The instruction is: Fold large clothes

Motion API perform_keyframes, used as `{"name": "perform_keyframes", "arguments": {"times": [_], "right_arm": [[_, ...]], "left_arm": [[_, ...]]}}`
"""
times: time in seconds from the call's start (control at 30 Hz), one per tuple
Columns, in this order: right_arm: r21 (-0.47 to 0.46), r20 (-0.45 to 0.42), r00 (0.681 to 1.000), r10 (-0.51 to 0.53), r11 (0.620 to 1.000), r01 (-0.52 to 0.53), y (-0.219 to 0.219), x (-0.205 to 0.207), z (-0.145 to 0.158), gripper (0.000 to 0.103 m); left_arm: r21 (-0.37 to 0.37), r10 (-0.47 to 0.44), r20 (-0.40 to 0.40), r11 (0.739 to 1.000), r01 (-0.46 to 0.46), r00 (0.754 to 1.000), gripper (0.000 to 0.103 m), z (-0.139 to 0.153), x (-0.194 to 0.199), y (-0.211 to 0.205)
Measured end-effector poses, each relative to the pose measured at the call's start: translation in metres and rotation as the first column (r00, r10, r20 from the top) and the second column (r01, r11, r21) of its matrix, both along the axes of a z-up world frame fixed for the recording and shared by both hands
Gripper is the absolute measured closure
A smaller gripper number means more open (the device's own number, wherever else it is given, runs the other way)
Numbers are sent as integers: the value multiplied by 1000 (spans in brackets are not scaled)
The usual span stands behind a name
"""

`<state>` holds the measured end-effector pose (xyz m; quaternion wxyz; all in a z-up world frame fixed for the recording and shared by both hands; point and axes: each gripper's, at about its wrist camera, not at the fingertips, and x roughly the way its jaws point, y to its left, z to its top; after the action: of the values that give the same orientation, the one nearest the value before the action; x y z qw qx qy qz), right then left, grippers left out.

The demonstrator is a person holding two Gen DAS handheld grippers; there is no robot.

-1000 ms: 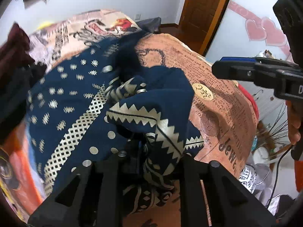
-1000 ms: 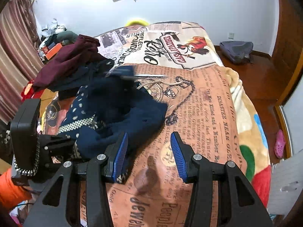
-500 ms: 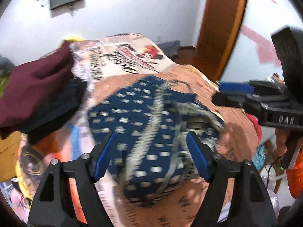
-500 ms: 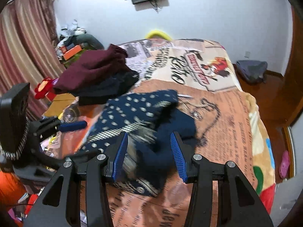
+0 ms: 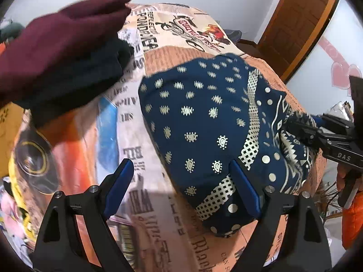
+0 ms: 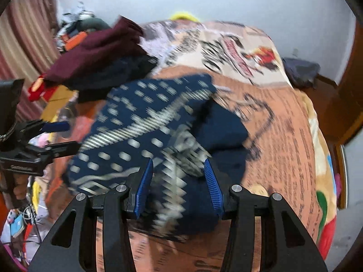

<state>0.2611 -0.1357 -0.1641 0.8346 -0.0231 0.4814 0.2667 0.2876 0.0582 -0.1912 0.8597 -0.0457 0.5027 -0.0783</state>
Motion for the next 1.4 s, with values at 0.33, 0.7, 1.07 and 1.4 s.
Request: {"name": "perform_keyframes", "arguments": {"times": [0.33, 0.7, 1.07, 1.4], "right_arm": [[43, -65, 998, -25, 999, 28, -30, -10, -24, 45], [151, -214, 977, 15, 988, 18, -37, 16, -20, 45], [136, -200, 979, 29, 991, -2, -37, 42, -4, 42], [100, -210, 978, 20, 995, 1, -17, 64, -14, 34]], "left_arm": [[-38, 24, 7, 999, -24, 1000, 15, -12, -10, 9], [-165, 70, -17, 984, -72, 997, 15, 1, 7, 11], [-241, 80, -59, 966, -92, 995, 15, -10, 35, 14], [-249, 92, -68, 963, -106, 993, 13, -22, 47, 16]]}}
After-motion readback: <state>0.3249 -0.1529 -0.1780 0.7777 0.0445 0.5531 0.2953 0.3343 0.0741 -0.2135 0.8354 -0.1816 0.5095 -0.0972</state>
